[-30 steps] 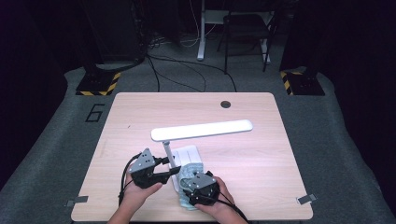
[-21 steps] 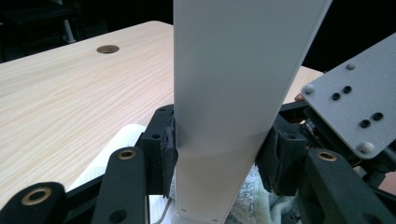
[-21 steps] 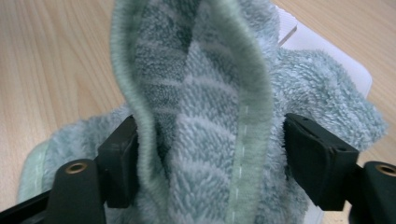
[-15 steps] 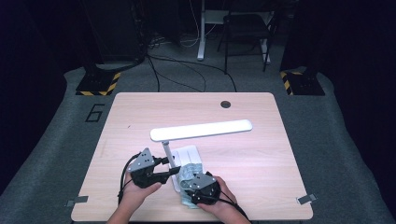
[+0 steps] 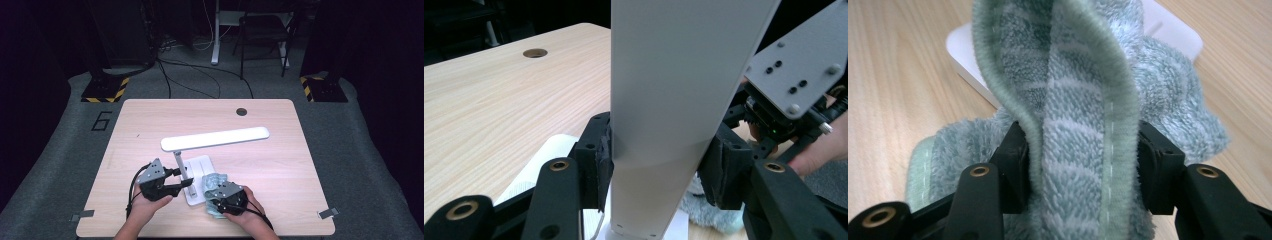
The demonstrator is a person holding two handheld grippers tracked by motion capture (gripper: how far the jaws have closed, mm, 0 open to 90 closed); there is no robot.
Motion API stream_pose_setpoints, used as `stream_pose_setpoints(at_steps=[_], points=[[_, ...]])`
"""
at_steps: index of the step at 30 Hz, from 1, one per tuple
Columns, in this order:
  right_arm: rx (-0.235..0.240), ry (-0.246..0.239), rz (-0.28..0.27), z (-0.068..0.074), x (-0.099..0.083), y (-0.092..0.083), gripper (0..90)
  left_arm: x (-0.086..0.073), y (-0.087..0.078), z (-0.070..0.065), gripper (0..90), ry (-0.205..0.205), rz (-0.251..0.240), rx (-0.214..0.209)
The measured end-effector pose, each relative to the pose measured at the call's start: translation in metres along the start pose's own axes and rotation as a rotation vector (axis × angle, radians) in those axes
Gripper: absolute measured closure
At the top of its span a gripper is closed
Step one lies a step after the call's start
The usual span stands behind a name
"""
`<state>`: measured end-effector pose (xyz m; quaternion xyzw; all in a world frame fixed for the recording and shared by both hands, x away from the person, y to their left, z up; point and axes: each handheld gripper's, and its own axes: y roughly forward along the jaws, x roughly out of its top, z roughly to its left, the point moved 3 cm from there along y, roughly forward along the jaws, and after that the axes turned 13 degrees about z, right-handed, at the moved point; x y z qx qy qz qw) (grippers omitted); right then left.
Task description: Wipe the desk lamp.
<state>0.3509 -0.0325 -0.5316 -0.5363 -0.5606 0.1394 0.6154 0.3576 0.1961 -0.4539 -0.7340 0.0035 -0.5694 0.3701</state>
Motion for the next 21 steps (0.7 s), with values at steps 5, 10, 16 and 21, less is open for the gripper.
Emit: stream_pose_setpoints(at_steps=[5, 10, 16, 21], points=[[0.003, 0.015, -0.001, -0.004, -0.003, 0.0, 48.0, 0.0, 0.0, 0.0, 51.9, 0.003, 0.009, -0.009], [-0.037, 0.002, -0.006, 0.003, -0.001, 0.0, 47.9, 0.0, 0.001, -0.001, 51.8, -0.006, 0.001, -0.002], [-0.045, -0.019, -0.026, 0.007, 0.004, 0.002, 45.2, 0.0, 0.001, -0.001, 51.8, -0.006, 0.005, -0.004], [-0.035, -0.026, -0.038, 0.015, 0.011, 0.006, 41.1, 0.0, 0.001, -0.001, 51.8, -0.009, 0.004, -0.001]])
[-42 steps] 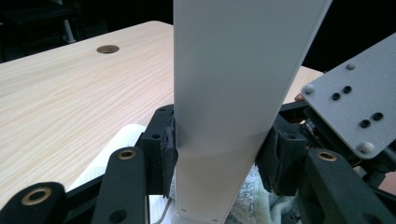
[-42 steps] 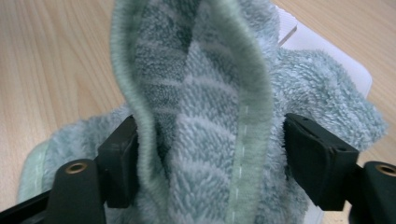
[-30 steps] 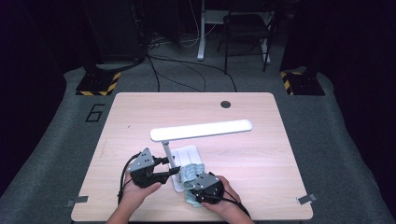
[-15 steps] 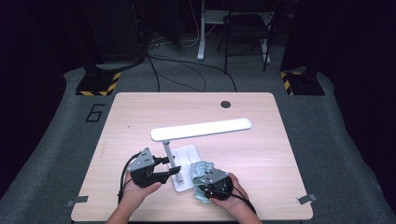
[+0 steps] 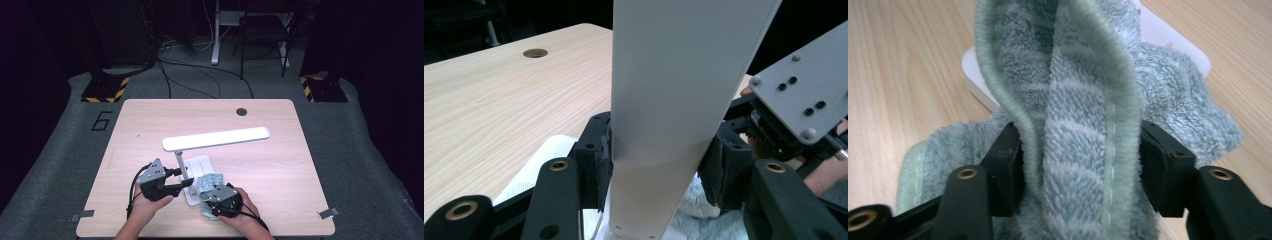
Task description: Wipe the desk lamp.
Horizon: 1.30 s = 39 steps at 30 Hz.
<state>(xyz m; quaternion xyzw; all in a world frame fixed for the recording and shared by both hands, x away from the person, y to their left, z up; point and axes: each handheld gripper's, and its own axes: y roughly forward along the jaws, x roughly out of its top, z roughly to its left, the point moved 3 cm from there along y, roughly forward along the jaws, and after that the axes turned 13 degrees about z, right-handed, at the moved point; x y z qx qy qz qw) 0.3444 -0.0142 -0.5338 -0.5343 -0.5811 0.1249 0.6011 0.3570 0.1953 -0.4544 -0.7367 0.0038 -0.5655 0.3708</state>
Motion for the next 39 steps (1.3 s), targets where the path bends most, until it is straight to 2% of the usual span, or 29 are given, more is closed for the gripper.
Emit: stream_pose_setpoints(at_steps=[1, 5, 6, 7, 9, 10, 12, 15, 16, 17, 18, 20, 21, 24, 25, 27, 28, 30, 32, 36, 37, 39], points=[[0.004, 0.018, 0.001, 0.002, 0.002, 0.001, 40.0, 0.0, 0.001, 0.0, 51.8, 0.0, -0.01, 0.011], [0.005, 0.01, -0.007, 0.012, 0.013, 0.005, 35.2, 0.0, 0.001, 0.0, 51.7, -0.002, -0.011, 0.011], [0.002, 0.03, -0.004, 0.017, 0.015, 0.006, 34.1, 0.0, 0.0, 0.0, 51.8, -0.001, -0.011, 0.011], [-0.002, 0.017, -0.003, 0.018, 0.017, 0.007, 34.3, 0.0, 0.0, 0.0, 51.8, -0.001, -0.012, 0.01], [0.016, 0.006, 0.008, 0.017, 0.016, 0.006, 35.5, 0.0, 0.0, 0.0, 51.8, -0.001, -0.012, 0.01], [0.021, 0.018, 0.0, 0.016, 0.016, 0.007, 36.6, -0.001, 0.0, 0.0, 51.8, 0.0, -0.014, 0.01], [0.035, -0.029, -0.004, 0.012, 0.014, 0.006, 39.2, -0.001, 0.0, 0.001, 51.8, 0.003, -0.006, 0.003], [0.05, -0.032, -0.009, 0.009, 0.011, 0.005, 43.5, -0.001, -0.001, 0.0, 51.9, 0.002, -0.007, 0.008], [0.046, -0.052, -0.013, 0.006, 0.01, 0.005, 44.7, -0.001, -0.001, 0.001, 51.8, 0.002, -0.006, 0.007], [0.058, -0.039, -0.006, 0.007, 0.009, 0.004, 45.4, -0.001, -0.001, 0.001, 51.8, 0.005, -0.007, -0.001], [0.055, -0.054, -0.004, 0.004, 0.007, 0.003, 46.1, -0.001, -0.001, 0.001, 51.9, 0.003, -0.007, -0.001], [0.057, -0.037, -0.001, 0.001, 0.004, 0.002, 47.3, -0.001, -0.001, 0.001, 51.8, 0.003, -0.007, -0.001], [0.052, -0.052, 0.003, -0.002, 0.002, 0.001, 47.9, -0.001, -0.001, 0.001, 51.8, 0.003, -0.007, -0.001], [0.053, -0.031, 0.019, -0.01, -0.005, -0.002, 50.3, -0.001, -0.001, 0.001, 51.8, 0.007, -0.007, -0.002], [0.055, -0.01, 0.016, -0.012, -0.006, -0.003, 51.2, -0.001, -0.001, 0.001, 51.8, 0.007, -0.007, -0.003], [0.06, -0.009, 0.029, -0.019, -0.011, -0.005, 52.6, -0.002, -0.001, 0.001, 51.8, 0.005, -0.008, -0.002], [0.063, 0.014, 0.032, -0.02, -0.012, -0.005, 53.2, -0.002, -0.001, 0.001, 51.7, 0.004, -0.008, -0.001], [0.066, 0.02, 0.039, -0.026, -0.016, -0.006, 54.4, -0.002, -0.001, 0.001, 51.7, 0.004, -0.008, -0.002], [0.077, 0.064, 0.049, -0.03, -0.019, -0.007, 55.3, -0.002, -0.001, 0.001, 51.7, 0.004, -0.007, 0.0], [0.068, 0.12, 0.06, -0.038, -0.023, -0.009, 56.4, -0.001, 0.0, 0.001, 51.6, 0.0, -0.017, 0.006], [0.054, 0.144, 0.057, -0.038, -0.023, -0.009, 56.9, -0.001, 0.0, 0.001, 51.6, -0.003, -0.016, 0.002], [0.032, 0.155, 0.064, -0.041, -0.024, -0.01, 58.5, -0.001, -0.001, 0.001, 51.6, -0.001, -0.013, 0.003]])
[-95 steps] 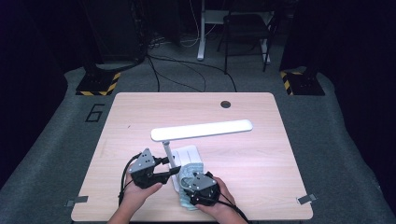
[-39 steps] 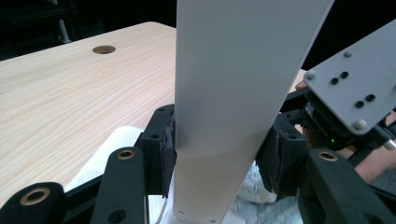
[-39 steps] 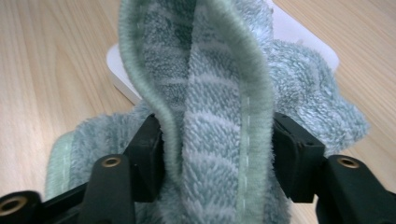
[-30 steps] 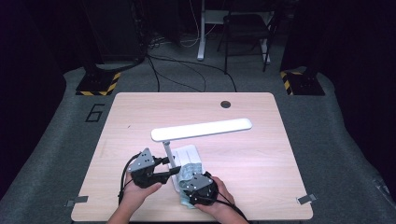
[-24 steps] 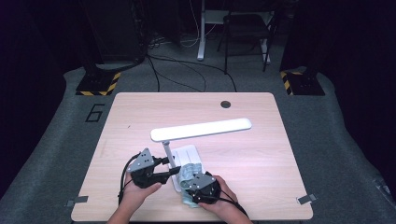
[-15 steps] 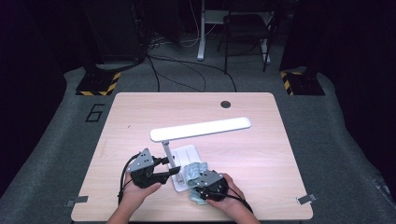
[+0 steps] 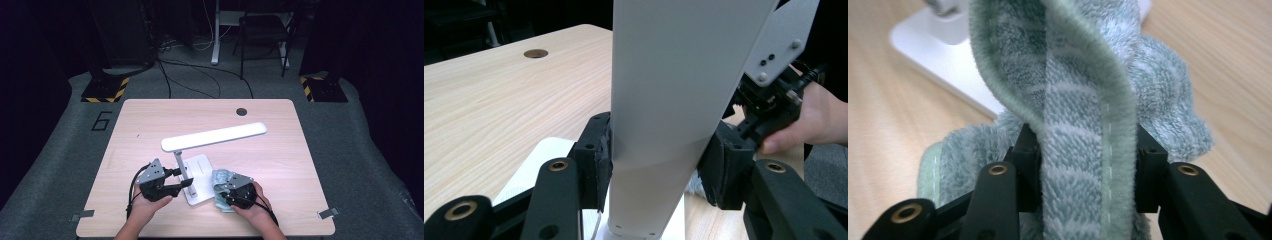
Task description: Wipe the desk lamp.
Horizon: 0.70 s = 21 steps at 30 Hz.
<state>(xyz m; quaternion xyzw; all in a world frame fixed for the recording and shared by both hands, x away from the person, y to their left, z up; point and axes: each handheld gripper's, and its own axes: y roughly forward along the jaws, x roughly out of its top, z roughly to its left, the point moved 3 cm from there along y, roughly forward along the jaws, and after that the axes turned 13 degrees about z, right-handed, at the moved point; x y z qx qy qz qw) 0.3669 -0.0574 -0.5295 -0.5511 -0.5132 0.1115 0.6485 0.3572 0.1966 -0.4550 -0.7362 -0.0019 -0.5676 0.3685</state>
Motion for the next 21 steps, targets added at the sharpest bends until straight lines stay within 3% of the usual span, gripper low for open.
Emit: stream_pose_setpoints(at_steps=[3, 6, 11, 15, 21], points=[[-0.044, 0.034, 0.004, -0.01, -0.003, -0.002, 59.0, 0.0, 0.0, 0.0, 51.5, -0.001, -0.001, -0.007], [-0.04, 0.104, -0.02, -0.015, -0.005, -0.005, 59.6, 0.0, 0.0, 0.0, 51.5, 0.001, -0.002, -0.012], [0.058, 0.145, -0.128, -0.013, 0.001, -0.017, 59.3, 0.0, 0.001, -0.002, 51.5, 0.013, 0.001, -0.036], [0.103, 0.117, -0.195, 0.0, 0.01, -0.021, 58.1, 0.001, 0.004, -0.007, 51.3, 0.033, 0.001, -0.066], [0.093, 0.065, -0.129, 0.011, 0.015, -0.001, 49.4, 0.002, 0.006, -0.014, 51.3, 0.051, 0.009, -0.11]])
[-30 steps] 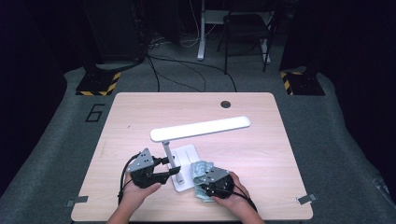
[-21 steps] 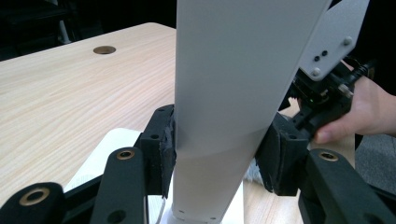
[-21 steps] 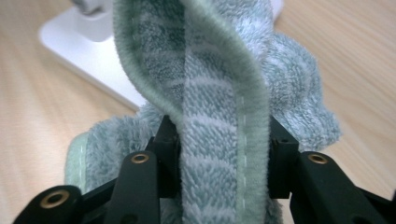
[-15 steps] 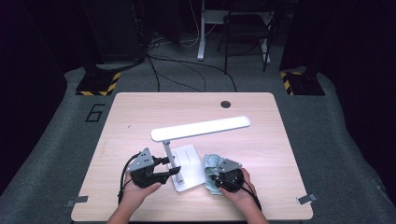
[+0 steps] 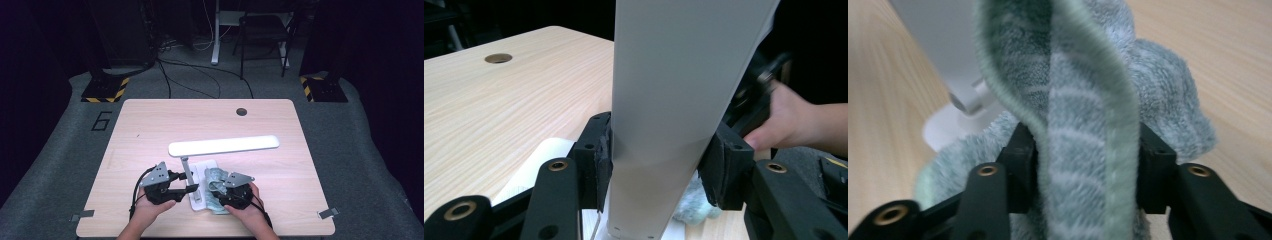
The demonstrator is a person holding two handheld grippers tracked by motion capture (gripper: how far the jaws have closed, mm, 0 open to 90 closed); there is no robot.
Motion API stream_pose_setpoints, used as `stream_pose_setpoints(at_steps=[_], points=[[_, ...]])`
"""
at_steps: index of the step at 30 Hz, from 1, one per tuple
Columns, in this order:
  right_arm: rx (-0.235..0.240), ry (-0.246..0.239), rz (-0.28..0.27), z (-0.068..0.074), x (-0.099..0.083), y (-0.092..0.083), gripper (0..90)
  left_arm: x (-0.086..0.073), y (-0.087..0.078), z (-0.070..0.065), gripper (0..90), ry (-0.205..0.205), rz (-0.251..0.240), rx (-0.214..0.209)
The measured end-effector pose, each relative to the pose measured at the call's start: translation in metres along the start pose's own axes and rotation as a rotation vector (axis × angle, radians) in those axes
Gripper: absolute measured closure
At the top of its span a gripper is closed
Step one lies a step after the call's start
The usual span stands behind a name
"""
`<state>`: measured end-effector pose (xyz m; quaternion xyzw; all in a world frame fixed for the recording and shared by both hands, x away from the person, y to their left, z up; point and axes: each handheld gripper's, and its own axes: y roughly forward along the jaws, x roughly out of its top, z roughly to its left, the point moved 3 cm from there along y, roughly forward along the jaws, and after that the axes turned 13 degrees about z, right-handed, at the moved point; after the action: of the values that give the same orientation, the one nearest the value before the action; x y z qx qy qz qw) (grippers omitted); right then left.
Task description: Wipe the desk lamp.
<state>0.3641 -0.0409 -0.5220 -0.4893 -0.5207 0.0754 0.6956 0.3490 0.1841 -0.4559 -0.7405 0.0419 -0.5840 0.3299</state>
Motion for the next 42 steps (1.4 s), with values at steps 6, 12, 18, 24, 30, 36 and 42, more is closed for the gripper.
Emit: stream_pose_setpoints(at_steps=[6, 12, 18, 24, 30, 36, 42], points=[[-0.033, 0.042, -0.012, -0.005, -0.002, 0.0, 33.9, 0.0, 0.0, 0.0, 50.9, -0.01, -0.009, 0.006], [-0.105, 0.081, -0.073, -0.009, -0.003, -0.018, 31.4, 0.0, 0.0, 0.0, 50.6, -0.009, -0.004, 0.007], [-0.096, 0.146, -0.092, -0.014, -0.006, -0.02, 37.0, 0.0, 0.0, 0.0, 50.2, -0.017, -0.007, 0.013], [-0.029, 0.188, -0.034, -0.018, -0.01, -0.001, 37.8, 0.0, -0.002, -0.001, 49.8, -0.023, -0.005, 0.014], [0.033, 0.186, 0.0, -0.014, -0.01, 0.007, 45.4, 0.0, -0.004, -0.001, 49.3, -0.031, -0.004, 0.012], [0.018, 0.161, -0.002, -0.009, -0.009, 0.006, 57.2, 0.0, -0.004, 0.0, 49.3, -0.031, -0.001, 0.015], [0.008, 0.121, 0.011, -0.006, -0.007, 0.004, 68.3, 0.0, -0.007, -0.001, 49.2, -0.027, -0.003, 0.024]])
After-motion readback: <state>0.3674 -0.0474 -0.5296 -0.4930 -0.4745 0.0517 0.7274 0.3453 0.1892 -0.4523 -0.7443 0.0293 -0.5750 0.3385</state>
